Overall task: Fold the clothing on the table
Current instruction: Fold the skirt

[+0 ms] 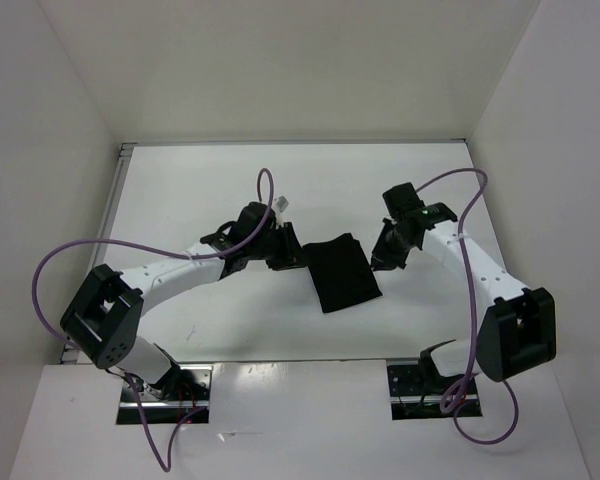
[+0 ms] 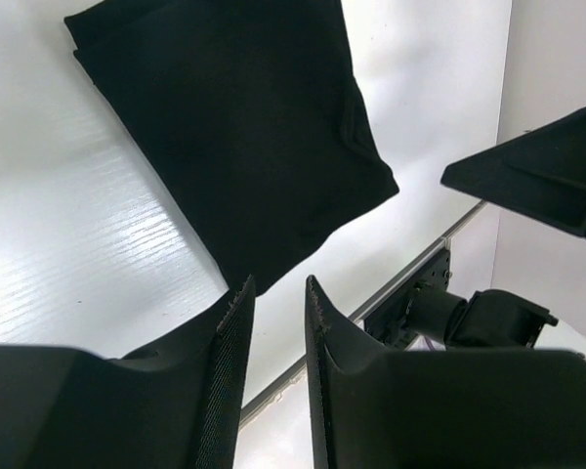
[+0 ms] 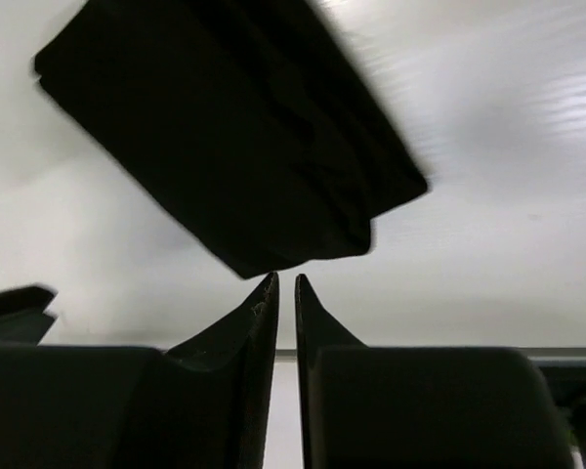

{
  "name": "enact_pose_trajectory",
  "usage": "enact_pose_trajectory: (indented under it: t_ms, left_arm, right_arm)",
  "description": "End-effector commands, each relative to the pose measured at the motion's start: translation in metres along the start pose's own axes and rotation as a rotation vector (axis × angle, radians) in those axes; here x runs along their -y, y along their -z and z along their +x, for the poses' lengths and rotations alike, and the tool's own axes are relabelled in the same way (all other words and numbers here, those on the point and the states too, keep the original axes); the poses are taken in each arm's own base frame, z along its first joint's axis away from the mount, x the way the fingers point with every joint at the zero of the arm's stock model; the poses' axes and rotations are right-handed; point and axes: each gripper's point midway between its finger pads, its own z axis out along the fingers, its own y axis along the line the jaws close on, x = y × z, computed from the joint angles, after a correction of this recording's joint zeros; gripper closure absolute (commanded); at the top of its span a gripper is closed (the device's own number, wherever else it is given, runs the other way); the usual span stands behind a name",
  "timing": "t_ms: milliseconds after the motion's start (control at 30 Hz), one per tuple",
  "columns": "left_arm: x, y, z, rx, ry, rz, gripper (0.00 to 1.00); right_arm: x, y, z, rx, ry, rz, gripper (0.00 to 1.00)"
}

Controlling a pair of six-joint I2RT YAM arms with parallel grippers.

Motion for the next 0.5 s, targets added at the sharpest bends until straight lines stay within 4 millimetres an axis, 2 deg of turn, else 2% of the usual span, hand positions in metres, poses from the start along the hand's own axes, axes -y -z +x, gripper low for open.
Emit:
enact_pose_trajectory:
  t_ms: [0,67,167,233,333,400,467]
  left_arm:
    - [0.001,-0.003,0.001,-0.021,-0.023,0.024,0.65]
    - [0.001,-0.005,-0.001,-0.022,-0.022,0.022,0.65]
    - [0.000,-0.007,0.002,-0.034,-0.019,0.022,0.65]
    - [-0.003,-0.009,0.003,-0.040,-0.016,0.015,0.65]
    - [-0.004,-0.010,0.002,-0.033,-0.016,0.009,0.65]
    - [-0.005,-0.010,0.003,-0.039,-0.013,0.003,0.65]
    - [-0.007,-0.009,0.000,-0.032,-0.008,-0.001,0.65]
  right_arm:
    - [-0.042,0.009,0.003,-0.011,0.065,-0.200,0.84]
    - [-0.042,-0.004,0.011,-0.065,0.072,-0.204,0.85]
    - [-0.027,-0.032,0.027,-0.131,0.078,-0.142,0.87]
    - [-0.021,-0.041,0.030,-0.150,0.073,-0.110,0.87]
    - [0.002,-0.062,0.038,-0.183,0.053,-0.022,0.87]
    - [0.014,-0.067,0.030,-0.173,0.012,0.009,0.87]
    - [0.024,-0.076,0.031,-0.181,0.001,0.048,0.87]
